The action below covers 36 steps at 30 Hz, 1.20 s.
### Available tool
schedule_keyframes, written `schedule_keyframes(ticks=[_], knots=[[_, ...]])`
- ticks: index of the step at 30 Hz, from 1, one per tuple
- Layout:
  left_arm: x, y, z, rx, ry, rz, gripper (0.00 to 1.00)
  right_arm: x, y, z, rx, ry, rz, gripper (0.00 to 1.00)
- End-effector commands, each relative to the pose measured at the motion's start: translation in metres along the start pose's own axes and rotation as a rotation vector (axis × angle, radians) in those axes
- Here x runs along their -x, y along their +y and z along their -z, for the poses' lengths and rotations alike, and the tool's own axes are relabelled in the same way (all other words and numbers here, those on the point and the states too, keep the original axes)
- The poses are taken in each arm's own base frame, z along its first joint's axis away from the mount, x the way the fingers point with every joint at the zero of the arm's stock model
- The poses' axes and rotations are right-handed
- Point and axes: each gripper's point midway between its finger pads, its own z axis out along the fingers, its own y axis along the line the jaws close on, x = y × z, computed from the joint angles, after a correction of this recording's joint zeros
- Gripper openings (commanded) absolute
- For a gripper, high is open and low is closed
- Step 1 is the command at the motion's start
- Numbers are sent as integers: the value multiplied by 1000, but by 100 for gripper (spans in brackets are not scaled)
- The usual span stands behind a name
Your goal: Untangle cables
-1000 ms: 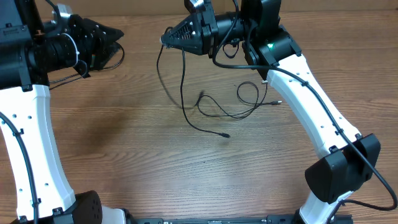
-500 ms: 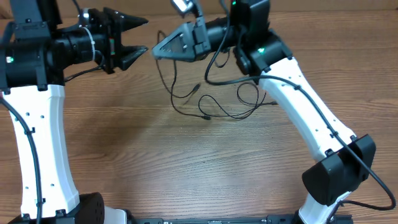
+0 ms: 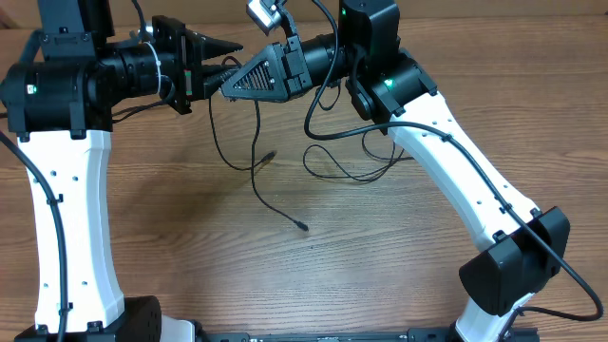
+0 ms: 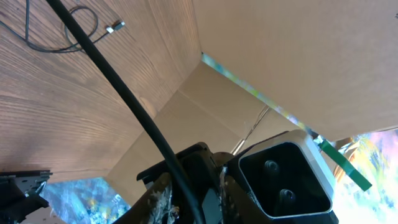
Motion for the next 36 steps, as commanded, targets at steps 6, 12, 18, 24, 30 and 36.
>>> schedule_keyframes(ticks=[6, 12, 18, 24, 30, 36], knots=[[-8, -4, 6, -16, -12, -20, 9, 3, 29, 6, 7, -18, 84, 4], [-6, -4, 6, -15, -22, -39, 4, 4, 28, 9, 4, -23, 85, 5], [24, 1, 10, 25, -197, -153, 4, 8, 23, 39, -8, -26, 131, 89], [1, -18, 11, -48, -93, -250, 4, 31, -24, 102, -176, -208, 11, 100], [8, -37, 34, -64, -267, -402, 4, 18, -121, 197, -624, -484, -349, 100], [29, -28, 59, 65, -488, -556, 4, -24, -164, 252, -938, -564, -570, 100]])
